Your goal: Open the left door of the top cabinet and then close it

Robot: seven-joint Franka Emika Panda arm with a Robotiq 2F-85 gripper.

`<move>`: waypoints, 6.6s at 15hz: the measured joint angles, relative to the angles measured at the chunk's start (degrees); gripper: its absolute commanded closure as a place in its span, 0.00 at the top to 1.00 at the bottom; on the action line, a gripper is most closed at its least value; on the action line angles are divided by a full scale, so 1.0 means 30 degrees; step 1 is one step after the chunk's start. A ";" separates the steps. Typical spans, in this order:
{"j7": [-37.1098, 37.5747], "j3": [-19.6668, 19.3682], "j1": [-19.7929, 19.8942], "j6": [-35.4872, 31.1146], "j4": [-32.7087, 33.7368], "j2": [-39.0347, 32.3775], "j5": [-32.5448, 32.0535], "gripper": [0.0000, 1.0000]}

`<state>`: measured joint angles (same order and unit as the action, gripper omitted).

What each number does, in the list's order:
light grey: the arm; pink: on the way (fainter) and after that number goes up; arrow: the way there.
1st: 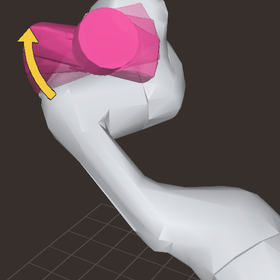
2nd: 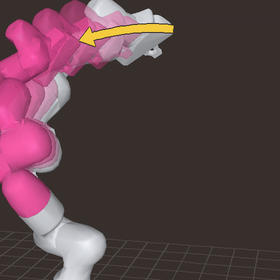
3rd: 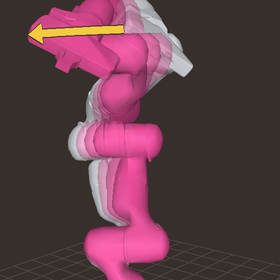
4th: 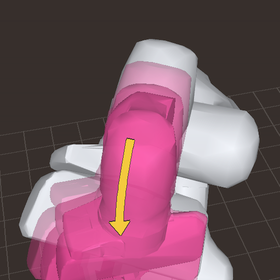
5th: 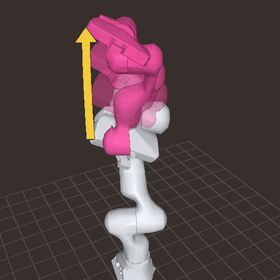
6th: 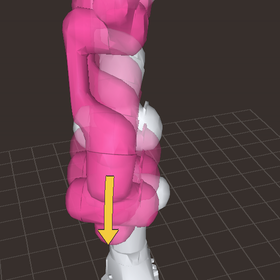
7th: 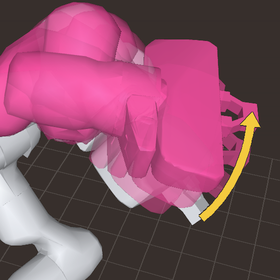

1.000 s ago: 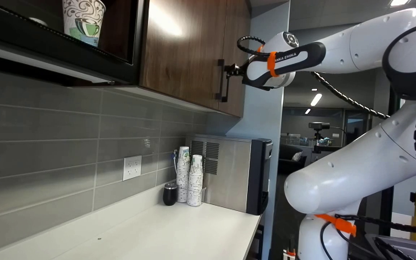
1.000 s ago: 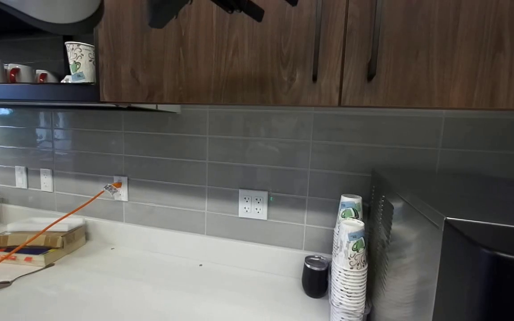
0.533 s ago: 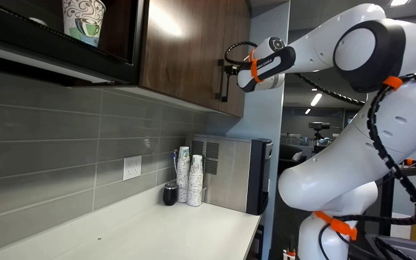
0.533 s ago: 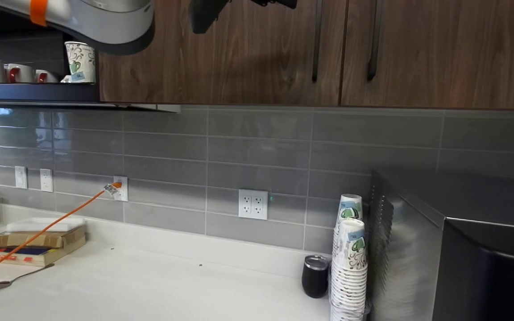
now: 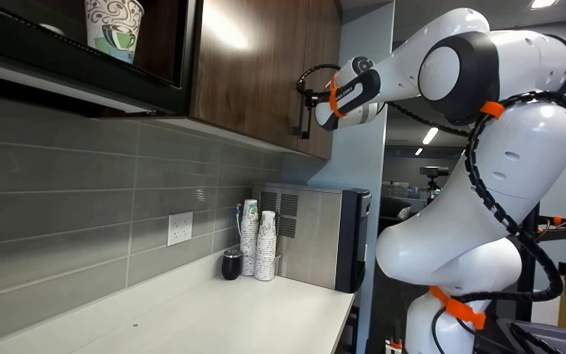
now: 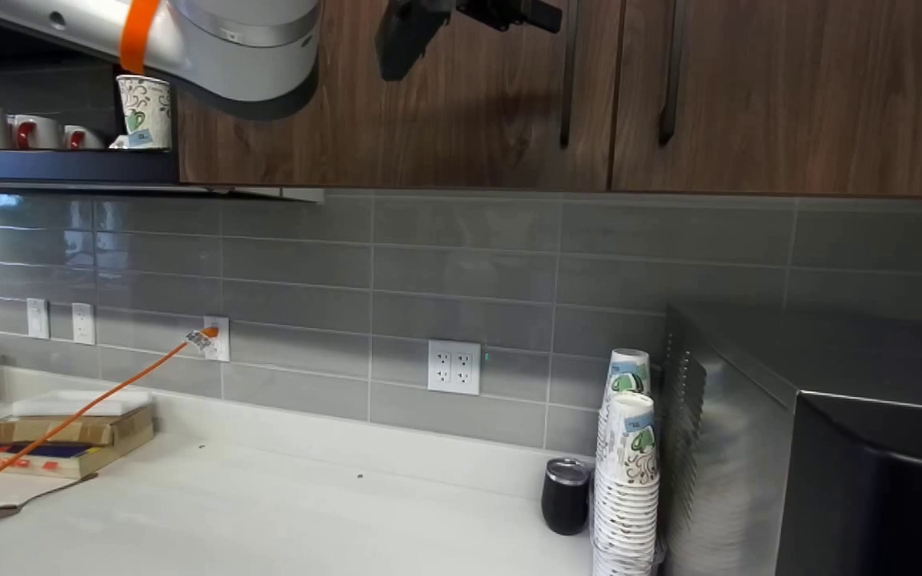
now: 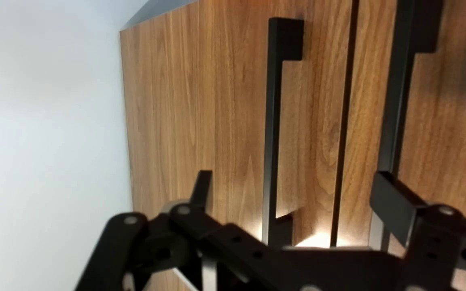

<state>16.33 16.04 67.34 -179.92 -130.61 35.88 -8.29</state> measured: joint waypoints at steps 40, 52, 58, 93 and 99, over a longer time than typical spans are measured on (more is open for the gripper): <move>0.1596 0.0788 0.0214 0.4781 0.1773 -0.0357 -0.0121 1.00; 0.2009 0.0413 -0.1363 0.6109 0.2769 -0.1526 -0.1067 1.00; 0.4045 0.0797 -0.0342 0.6024 0.3935 -0.2559 -0.2897 1.00; -0.0381 -0.5104 -0.5318 0.6092 -0.0628 0.1321 -0.4149 1.00; -0.0980 -0.5777 -0.5586 0.6206 -0.1641 0.2554 -0.4149 1.00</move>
<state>13.39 -1.30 50.58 -161.30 -135.53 43.54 -20.74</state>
